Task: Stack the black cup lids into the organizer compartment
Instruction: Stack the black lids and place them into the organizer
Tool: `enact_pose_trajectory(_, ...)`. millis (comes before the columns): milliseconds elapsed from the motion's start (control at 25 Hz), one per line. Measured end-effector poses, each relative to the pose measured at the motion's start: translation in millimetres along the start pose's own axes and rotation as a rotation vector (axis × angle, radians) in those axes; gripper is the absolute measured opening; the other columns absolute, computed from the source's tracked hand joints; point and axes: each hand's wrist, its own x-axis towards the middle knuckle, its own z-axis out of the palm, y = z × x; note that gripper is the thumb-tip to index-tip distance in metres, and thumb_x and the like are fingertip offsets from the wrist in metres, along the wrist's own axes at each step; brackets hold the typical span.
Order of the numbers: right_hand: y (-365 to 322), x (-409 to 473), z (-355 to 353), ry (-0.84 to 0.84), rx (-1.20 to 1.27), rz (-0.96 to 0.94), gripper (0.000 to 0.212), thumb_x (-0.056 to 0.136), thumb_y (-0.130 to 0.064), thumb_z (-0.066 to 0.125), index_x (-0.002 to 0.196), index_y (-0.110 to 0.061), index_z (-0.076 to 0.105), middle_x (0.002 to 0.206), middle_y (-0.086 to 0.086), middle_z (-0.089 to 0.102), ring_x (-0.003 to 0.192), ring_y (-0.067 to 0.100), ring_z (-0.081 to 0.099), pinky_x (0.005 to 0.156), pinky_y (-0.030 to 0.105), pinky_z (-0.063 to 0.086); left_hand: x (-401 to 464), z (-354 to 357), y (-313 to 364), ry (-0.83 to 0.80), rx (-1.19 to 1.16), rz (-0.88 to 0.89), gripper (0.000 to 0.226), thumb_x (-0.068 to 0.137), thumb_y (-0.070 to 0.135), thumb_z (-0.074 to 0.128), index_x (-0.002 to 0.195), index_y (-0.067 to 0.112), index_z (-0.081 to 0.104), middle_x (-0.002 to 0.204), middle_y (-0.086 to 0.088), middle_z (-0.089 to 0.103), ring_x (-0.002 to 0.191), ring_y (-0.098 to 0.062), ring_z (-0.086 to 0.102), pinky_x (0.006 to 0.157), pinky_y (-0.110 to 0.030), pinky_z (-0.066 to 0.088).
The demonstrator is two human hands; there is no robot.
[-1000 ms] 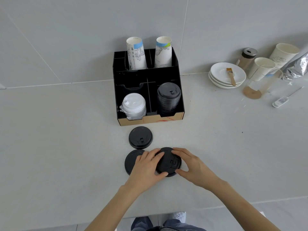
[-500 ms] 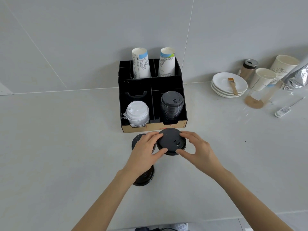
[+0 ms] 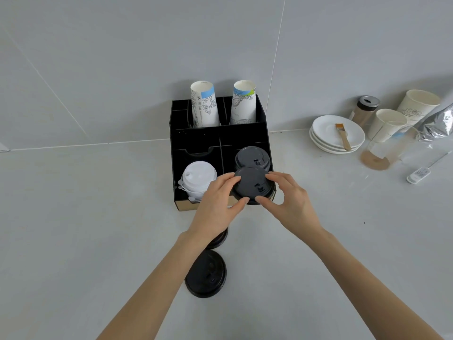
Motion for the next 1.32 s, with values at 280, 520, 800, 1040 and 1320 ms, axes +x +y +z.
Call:
enact_pose_trajectory(280, 2.8, 45.0, 2.4, 0.046, -0.015, 0.042, 0.049, 0.077, -0.021, 0.068, 0.120, -0.010, 0.049, 0.129, 0.006, 0.050, 0.117, 0.021, 0.049, 0.095, 0.023, 0.035, 50.6, 0.4, -4.4, 0.004, -0.006, -0.022, 0.054, 0.084, 0.027, 0.059, 0.131, 0.013, 0.038, 0.143, -0.002, 0.037, 0.132, -0.017, 0.032, 0.103, -0.020, 0.023)
enact_pose_trajectory(520, 15.2, 76.7, 8.9, 0.031, -0.026, 0.098, 0.047, 0.078, -0.022, 0.066, 0.121, -0.011, 0.048, 0.131, 0.006, 0.048, 0.119, 0.021, 0.047, 0.093, 0.023, 0.034, 85.5, 9.5, -14.0, -0.034, 0.010, -0.048, 0.054, 0.085, 0.027, 0.057, 0.132, 0.014, 0.036, 0.144, -0.002, 0.036, 0.132, -0.018, 0.031, 0.107, -0.026, 0.026)
enact_pose_trajectory(800, 28.9, 90.5, 18.6, -0.021, -0.051, 0.140, 0.048, 0.080, -0.023, 0.063, 0.124, -0.011, 0.045, 0.135, 0.006, 0.044, 0.123, 0.022, 0.044, 0.099, 0.032, 0.038, 101.0, 19.1, -26.0, -0.084, 0.000, -0.080, 0.053, 0.085, 0.027, 0.056, 0.133, 0.013, 0.036, 0.145, -0.003, 0.035, 0.132, -0.020, 0.031, 0.108, -0.028, 0.026)
enact_pose_trajectory(1040, 32.6, 85.9, 24.7, -0.029, -0.075, 0.157, 0.049, 0.081, -0.023, 0.062, 0.125, -0.010, 0.044, 0.137, 0.008, 0.044, 0.123, 0.026, 0.044, 0.100, 0.038, 0.041, 99.2, 25.7, -28.1, -0.084, -0.010, -0.089, 0.054, 0.085, 0.027, 0.056, 0.133, 0.014, 0.035, 0.144, -0.002, 0.035, 0.132, -0.019, 0.030, 0.107, -0.026, 0.026)
enact_pose_trajectory(1320, 35.9, 85.3, 25.2, -0.009, -0.055, 0.148, 0.049, 0.079, -0.023, 0.065, 0.122, -0.011, 0.046, 0.133, 0.009, 0.047, 0.122, 0.026, 0.044, 0.099, 0.040, 0.041, 101.7, 25.6, -28.9, -0.106, -0.010, -0.093, 0.054, 0.085, 0.027, 0.056, 0.133, 0.014, 0.035, 0.145, -0.004, 0.035, 0.133, -0.020, 0.030, 0.110, -0.032, 0.027)
